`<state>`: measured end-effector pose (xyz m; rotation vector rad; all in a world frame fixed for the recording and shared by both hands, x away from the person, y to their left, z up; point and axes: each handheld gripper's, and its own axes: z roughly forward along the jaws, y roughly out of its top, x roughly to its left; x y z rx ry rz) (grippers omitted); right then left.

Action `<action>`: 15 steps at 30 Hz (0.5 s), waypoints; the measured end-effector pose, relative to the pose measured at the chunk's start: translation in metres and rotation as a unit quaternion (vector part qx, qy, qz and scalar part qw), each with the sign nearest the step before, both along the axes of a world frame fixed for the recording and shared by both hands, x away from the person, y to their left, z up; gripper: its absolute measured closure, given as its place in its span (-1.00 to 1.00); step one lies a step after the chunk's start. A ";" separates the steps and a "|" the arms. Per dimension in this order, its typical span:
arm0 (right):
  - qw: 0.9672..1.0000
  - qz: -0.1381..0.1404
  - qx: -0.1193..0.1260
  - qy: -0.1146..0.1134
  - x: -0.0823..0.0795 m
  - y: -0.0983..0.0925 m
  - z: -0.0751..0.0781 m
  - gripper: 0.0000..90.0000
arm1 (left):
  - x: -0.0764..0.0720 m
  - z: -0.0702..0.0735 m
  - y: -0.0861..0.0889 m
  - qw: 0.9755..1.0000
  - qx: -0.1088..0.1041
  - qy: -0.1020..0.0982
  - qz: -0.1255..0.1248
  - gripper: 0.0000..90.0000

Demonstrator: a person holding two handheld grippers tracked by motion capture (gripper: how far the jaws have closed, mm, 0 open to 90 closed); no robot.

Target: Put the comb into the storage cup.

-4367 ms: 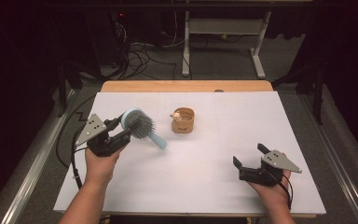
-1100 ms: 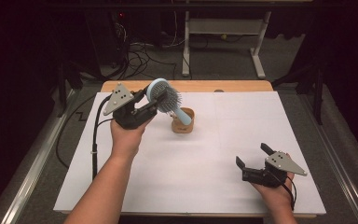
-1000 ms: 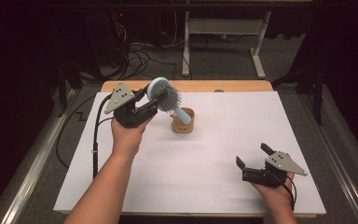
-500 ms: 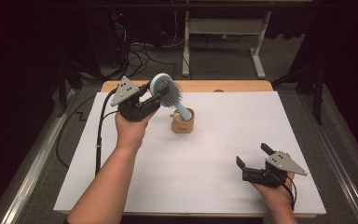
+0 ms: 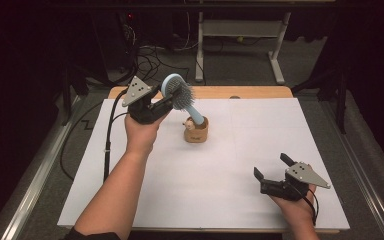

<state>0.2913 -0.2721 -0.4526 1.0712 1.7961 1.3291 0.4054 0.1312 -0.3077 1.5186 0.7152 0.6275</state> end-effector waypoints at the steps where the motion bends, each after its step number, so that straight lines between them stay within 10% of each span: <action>1: 1.000 0.000 0.000 0.000 0.000 0.000 0.000 -1.00 | 0.001 -0.001 0.000 1.000 0.000 0.002 0.000 0.29; 15: 1.000 0.000 0.001 0.001 0.000 0.000 0.000 -1.00 | 0.013 -0.008 0.001 1.000 0.001 0.016 0.006 0.29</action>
